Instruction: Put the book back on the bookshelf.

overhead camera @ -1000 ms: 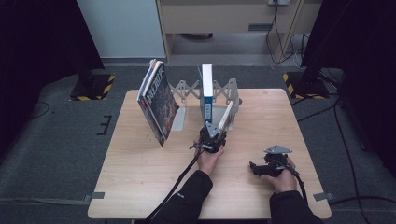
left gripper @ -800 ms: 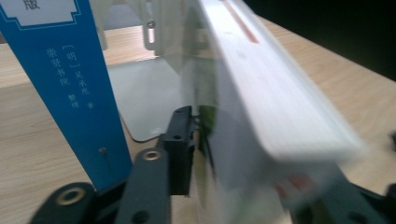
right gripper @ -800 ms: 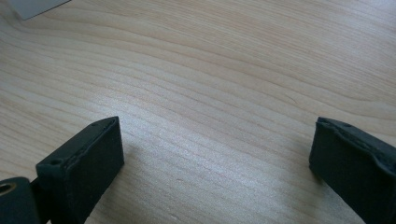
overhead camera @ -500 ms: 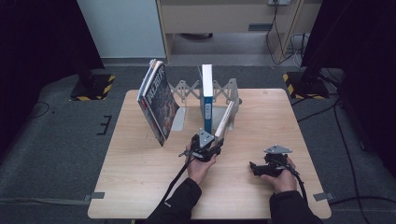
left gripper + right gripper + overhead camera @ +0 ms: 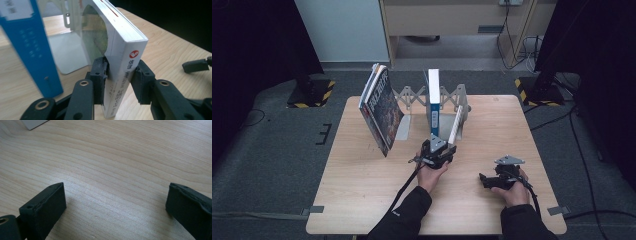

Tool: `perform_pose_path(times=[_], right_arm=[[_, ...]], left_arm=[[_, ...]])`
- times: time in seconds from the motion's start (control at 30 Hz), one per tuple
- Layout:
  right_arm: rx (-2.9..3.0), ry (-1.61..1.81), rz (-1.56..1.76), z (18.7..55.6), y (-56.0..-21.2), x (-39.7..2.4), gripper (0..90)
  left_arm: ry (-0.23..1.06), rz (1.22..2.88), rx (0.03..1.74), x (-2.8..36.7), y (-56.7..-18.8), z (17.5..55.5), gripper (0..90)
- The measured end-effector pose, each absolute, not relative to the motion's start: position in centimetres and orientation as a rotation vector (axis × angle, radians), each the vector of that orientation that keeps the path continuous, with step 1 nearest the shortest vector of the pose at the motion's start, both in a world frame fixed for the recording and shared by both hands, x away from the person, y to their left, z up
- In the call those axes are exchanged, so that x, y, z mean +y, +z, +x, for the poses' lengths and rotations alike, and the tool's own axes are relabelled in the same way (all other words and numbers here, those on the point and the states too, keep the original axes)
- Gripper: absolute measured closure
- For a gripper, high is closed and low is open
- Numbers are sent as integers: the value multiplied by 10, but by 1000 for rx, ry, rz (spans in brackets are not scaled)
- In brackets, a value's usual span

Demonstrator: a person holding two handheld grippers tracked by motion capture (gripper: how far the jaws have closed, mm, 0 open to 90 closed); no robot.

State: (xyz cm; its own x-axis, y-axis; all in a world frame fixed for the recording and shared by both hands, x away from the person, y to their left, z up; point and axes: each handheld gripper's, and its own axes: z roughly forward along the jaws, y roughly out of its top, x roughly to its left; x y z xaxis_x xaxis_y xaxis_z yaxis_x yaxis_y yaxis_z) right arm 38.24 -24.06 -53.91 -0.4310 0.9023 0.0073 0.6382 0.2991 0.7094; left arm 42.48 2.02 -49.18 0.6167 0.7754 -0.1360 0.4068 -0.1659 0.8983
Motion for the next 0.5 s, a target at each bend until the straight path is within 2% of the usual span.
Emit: perform_pose_path(times=[0.23,0.5], right_arm=[[2179,912,1377,382,-539,-241,30],[2179,912,1377,382,-539,-241,30]], left_arm=[[440,1807,946,11,-491,439,615],[425,1852,867,15,-490,427,589]])
